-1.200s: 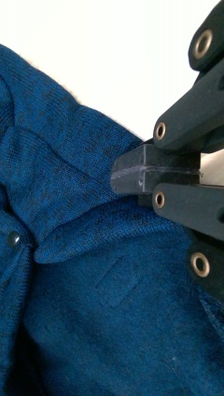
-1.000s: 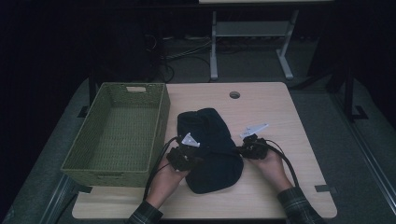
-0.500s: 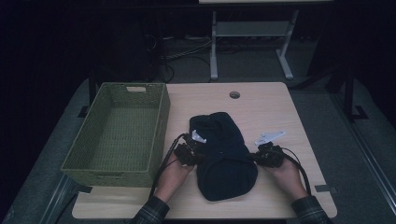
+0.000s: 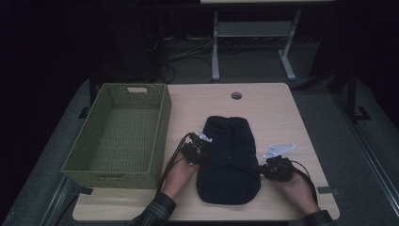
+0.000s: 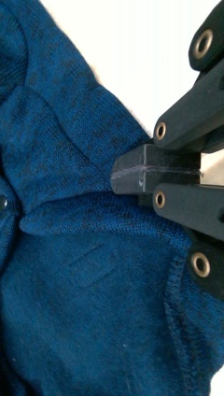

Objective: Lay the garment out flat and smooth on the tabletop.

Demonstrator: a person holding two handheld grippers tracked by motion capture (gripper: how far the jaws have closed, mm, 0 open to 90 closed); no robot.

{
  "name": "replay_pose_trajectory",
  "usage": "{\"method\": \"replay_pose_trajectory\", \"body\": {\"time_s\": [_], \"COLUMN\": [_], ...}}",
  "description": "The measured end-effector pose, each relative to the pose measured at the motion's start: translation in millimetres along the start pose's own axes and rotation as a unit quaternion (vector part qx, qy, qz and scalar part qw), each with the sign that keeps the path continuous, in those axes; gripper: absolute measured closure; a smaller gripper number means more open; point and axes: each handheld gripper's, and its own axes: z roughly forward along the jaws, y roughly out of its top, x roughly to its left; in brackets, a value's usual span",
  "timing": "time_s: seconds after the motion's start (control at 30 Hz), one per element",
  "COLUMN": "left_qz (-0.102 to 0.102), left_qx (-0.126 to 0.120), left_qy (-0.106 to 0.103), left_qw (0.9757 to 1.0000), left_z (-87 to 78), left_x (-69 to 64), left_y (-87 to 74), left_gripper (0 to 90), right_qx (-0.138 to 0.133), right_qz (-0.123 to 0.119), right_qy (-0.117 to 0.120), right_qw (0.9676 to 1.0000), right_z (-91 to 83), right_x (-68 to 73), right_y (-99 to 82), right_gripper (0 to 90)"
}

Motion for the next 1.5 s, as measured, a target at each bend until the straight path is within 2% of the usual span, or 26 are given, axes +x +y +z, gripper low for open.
{"method": "replay_pose_trajectory", "body": {"time_s": [0.1,0.17,0.23,0.33,0.5,0.63,0.7,0.83,0.97,1.13,1.3,1.5], "left_qz": [0.004,0.002,0.002,0.002,0.004,0.005,0.005,0.010,0.010,0.011,0.003,-0.003], "left_qx": [0.000,0.001,0.001,0.000,0.001,0.000,0.001,0.006,0.010,0.013,0.004,-0.010], "left_qy": [-0.002,-0.006,-0.007,-0.005,-0.009,-0.009,-0.009,-0.019,-0.037,-0.050,-0.058,-0.055], "left_qw": [1.0000,1.0000,1.0000,1.0000,0.9999,0.9999,0.9999,0.9998,0.9992,0.9986,0.9983,0.9984], "left_z": [0.0,-0.1,0.0,0.4,0.1,0.0,0.1,-0.5,-0.6,-0.4,-3.2,-17.0], "left_x": [0.9,1.9,2.0,1.3,2.8,2.9,1.8,-1.3,-3.9,-7.4,-3.7,6.1], "left_y": [0.3,0.0,0.0,0.3,0.1,-0.3,-0.2,-0.3,-0.8,-0.4,1.5,6.5], "left_gripper": [90.0,90.0,90.0,90.0,90.0,90.0,90.0,90.0,90.0,90.0,89.8,83.5], "right_qx": [-0.009,-0.026,-0.033,-0.046,-0.050,-0.034,-0.019,-0.001,-0.012,-0.005,-0.014,-0.032], "right_qz": [-0.005,0.001,0.002,0.023,0.052,0.061,0.059,0.065,0.087,0.077,0.075,0.074], "right_qy": [-0.004,-0.006,-0.019,-0.028,-0.044,-0.059,-0.073,-0.092,-0.090,-0.098,-0.085,-0.076], "right_qw": [0.9999,0.9996,0.9993,0.9983,0.9964,0.9958,0.9954,0.9936,0.9920,0.9922,0.9935,0.9939], "right_z": [-4.7,-8.5,-9.1,-5.0,15.0,37.4,47.2,58.3,56.5,54.2,48.3,33.9], "right_x": [0.2,-5.8,-15.5,-36.1,-71.5,-90.2,-96.4,-104.9,-113.0,-109.9,-109.3,-110.3], "right_y": [4.9,12.4,21.5,37.3,65.1,80.8,84.2,84.9,80.8,79.5,80.2,85.7], "right_gripper": [90.0,90.0,90.0,90.0,90.0,90.0,90.0,90.0,90.0,90.0,89.8,77.1]}}
